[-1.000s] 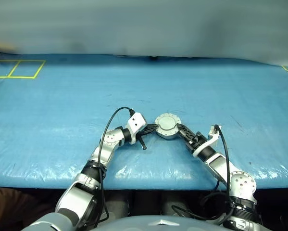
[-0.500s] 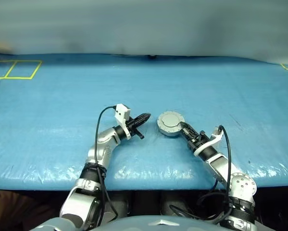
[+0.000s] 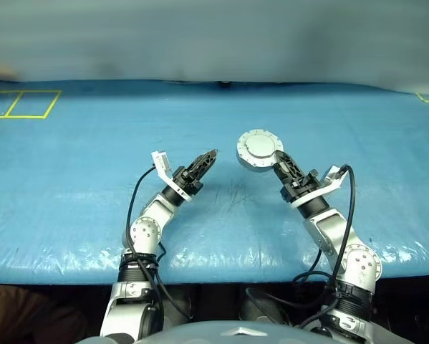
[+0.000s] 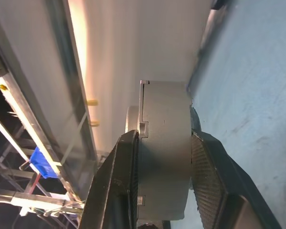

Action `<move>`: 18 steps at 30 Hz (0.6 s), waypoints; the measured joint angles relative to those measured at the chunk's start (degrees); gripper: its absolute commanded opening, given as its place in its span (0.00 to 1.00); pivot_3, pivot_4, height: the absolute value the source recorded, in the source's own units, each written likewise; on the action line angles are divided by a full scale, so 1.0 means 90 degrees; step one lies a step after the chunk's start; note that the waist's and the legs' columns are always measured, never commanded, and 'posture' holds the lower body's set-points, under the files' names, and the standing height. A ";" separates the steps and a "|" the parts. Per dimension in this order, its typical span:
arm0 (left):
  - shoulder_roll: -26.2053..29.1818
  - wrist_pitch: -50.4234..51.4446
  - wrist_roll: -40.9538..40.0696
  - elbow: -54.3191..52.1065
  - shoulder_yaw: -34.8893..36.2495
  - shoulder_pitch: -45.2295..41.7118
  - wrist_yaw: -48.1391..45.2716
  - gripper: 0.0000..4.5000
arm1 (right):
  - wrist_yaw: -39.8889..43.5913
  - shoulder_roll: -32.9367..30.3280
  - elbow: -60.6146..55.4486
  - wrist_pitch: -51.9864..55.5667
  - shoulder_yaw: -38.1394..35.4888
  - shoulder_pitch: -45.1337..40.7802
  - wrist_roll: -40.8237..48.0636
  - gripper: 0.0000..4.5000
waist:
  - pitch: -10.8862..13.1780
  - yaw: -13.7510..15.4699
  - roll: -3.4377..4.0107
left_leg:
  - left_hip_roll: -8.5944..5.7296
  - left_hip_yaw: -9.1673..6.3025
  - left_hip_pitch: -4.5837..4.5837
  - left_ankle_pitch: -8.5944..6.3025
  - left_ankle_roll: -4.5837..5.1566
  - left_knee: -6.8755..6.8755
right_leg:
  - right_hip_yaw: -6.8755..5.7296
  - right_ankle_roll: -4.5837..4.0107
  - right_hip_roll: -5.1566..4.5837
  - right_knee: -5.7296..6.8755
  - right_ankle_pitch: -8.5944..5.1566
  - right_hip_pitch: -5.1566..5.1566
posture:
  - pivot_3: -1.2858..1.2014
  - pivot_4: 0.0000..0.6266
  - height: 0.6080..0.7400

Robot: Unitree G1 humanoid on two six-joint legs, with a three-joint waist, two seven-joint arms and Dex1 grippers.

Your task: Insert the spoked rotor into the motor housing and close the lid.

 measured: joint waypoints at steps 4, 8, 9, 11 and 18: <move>-0.0023 0.0427 -0.0522 -0.0012 0.0212 0.0001 0.0290 0.99 | -0.0170 0.0023 -0.0167 -0.0110 0.0208 -0.0005 0.0190 0.26 | 0.0000 0.0002 0.0000 | 0.0001 0.0000 0.0002 0.0000 0.0000 0.0000 | 0.0001 -0.0001 0.0000 0.0001 0.0000 0.0001 | 0.52 0.24 1.00; -0.0034 0.0841 -0.0800 -0.0004 0.0300 -0.0007 0.0581 0.99 | -0.0246 0.0001 -0.0168 -0.0121 0.0411 0.0000 0.0249 0.26 | 0.0000 0.0003 0.0000 | -0.0001 0.0001 0.0001 0.0000 0.0000 0.0001 | 0.0001 -0.0001 0.0000 0.0000 0.0000 0.0001 | 0.52 0.24 1.00; -0.0038 0.0998 -0.0887 0.0003 0.0297 -0.0019 0.0601 0.99 | -0.0260 -0.0021 -0.0181 -0.0117 0.0472 0.0016 0.0265 0.26 | 0.0000 0.0004 0.0000 | -0.0001 0.0001 0.0001 0.0000 0.0000 0.0000 | 0.0001 -0.0001 0.0000 0.0000 0.0000 0.0001 | 0.52 0.24 1.00; -0.0049 0.1226 -0.0983 0.0012 0.0275 -0.0048 0.0601 0.99 | -0.0286 -0.0030 -0.0225 -0.0103 0.0594 0.0048 0.0279 0.26 | 0.0000 0.0004 0.0000 | -0.0001 0.0001 0.0001 0.0000 0.0000 -0.0001 | 0.0001 -0.0001 0.0001 0.0000 0.0000 0.0000 | 0.52 0.24 1.00; -0.0115 0.1526 -0.1024 0.0161 0.0089 -0.0190 0.0575 0.99 | -0.0279 -0.0136 -0.0316 -0.0068 0.1039 0.0259 0.0285 0.26 | 0.0000 0.0005 0.0000 | 0.0000 0.0002 0.0001 0.0000 -0.0002 -0.0001 | 0.0005 -0.0002 0.0000 0.0000 0.0000 0.0001 | 0.52 0.24 1.00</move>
